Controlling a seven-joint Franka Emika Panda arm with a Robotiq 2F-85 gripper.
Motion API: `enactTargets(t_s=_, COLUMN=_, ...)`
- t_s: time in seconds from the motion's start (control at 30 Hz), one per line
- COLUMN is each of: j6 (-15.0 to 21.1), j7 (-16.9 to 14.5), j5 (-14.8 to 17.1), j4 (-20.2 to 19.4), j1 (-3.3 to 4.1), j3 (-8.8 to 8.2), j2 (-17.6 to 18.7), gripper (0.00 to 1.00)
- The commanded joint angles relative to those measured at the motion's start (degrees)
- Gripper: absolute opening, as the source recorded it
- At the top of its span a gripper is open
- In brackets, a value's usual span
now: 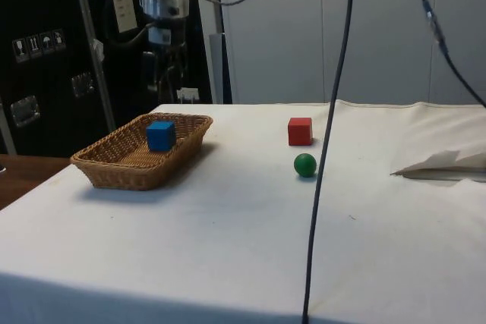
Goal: Place all non-red objects into the basket.
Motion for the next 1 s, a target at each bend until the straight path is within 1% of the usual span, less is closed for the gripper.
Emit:
enactTargets(t_s=0.0, j6=-0.11, j7=0.46, j5=-0.92, j4=-1.20, j1=0.74, j3=-0.63, j2=-1.26, gripper=1.00)
enactTargets(t_s=0.03, j6=-0.11, j7=0.46, j5=-0.92, j4=-1.20, j1=0.74, j3=-0.63, j2=-1.26, gripper=1.00)
enactTargets(t_s=0.07, j6=0.00, j7=0.00, j5=-0.69, j4=-1.38, j1=0.23, j3=0.00, j2=-1.60, gripper=1.00)
enactTargets(t_s=0.1, j6=-0.17, j7=0.52, j5=-1.60, j4=-2.52, j1=0.97, j3=-0.63, j2=-2.86, gripper=1.00)
enactTargets(t_s=0.23, j6=-0.34, j7=0.69, j5=-3.27, j4=-4.93, j1=1.38, j3=-0.57, j2=-5.84, gripper=1.00)
enactTargets(t_s=0.27, j6=-0.40, j7=0.80, j5=-3.95, j4=-6.02, j1=1.55, j3=-0.57, j2=-7.22, gripper=1.00)
enactTargets(t_s=0.3, j6=-0.40, j7=0.80, j5=-3.95, j4=-6.02, j1=1.55, j3=-0.57, j2=-7.22, gripper=1.00)
enactTargets(t_s=0.33, j6=-0.57, j7=0.97, j5=-4.76, j4=-7.16, j1=1.72, j3=-0.52, j2=-8.65, gripper=1.00)
enactTargets(t_s=0.37, j6=-0.40, j7=0.29, j5=-3.78, j4=-6.36, j1=1.09, j3=0.00, j2=-7.79, gripper=1.00)
enactTargets(t_s=0.4, j6=-0.69, j7=1.03, j5=-5.10, j4=-7.68, j1=1.83, j3=-0.52, j2=-9.28, gripper=1.00)
enactTargets(t_s=0.53, j6=-1.09, j7=1.43, j5=-6.59, j4=-9.74, j1=2.29, j3=-0.57, j2=-11.97, gripper=1.00)
enactTargets(t_s=0.57, j6=-1.38, j7=1.72, j5=-7.51, j4=-10.77, j1=2.46, j3=-0.52, j2=-13.29, gripper=1.00)
enactTargets(t_s=0.6, j6=-1.55, j7=1.83, j5=-7.91, j4=-11.29, j1=2.52, j3=-0.46, j2=-14.04, gripper=1.00)
enactTargets(t_s=0.63, j6=-1.32, j7=1.09, j5=-6.88, j4=-10.60, j1=1.89, j3=0.06, j2=-13.24, gripper=1.00)
enactTargets(t_s=0.67, j6=-1.72, j7=2.01, j5=-8.37, j4=-11.80, j1=2.58, j3=-0.46, j2=-14.67, gripper=1.00)
enactTargets(t_s=0.73, j6=-2.12, j7=2.29, j5=-9.11, j4=-12.78, j1=2.64, j3=-0.34, j2=-15.99, gripper=1.00)
enactTargets(t_s=0.77, j6=-2.46, j7=2.58, j5=-9.91, j4=-13.87, j1=2.69, j3=-0.29, j2=-17.25, gripper=1.00)
enactTargets(t_s=0.83, j6=-2.64, j7=2.69, j5=-10.20, j4=-14.27, j1=2.75, j3=-0.23, j2=-17.76, gripper=1.00)
enactTargets(t_s=0.9, j6=-3.32, j7=3.09, j5=-11.17, j4=-15.76, j1=2.92, j3=-0.17, j2=-19.54, gripper=1.00)
enactTargets(t_s=0.93, j6=-3.09, j7=2.18, j5=-10.14, j4=-15.36, j1=2.46, j3=0.23, j2=-19.14, gripper=1.00)
enactTargets(t_s=0.97, j6=-3.55, j7=3.21, j5=-11.46, j4=-16.21, j1=2.98, j3=-0.11, j2=-20.11, gripper=1.00)
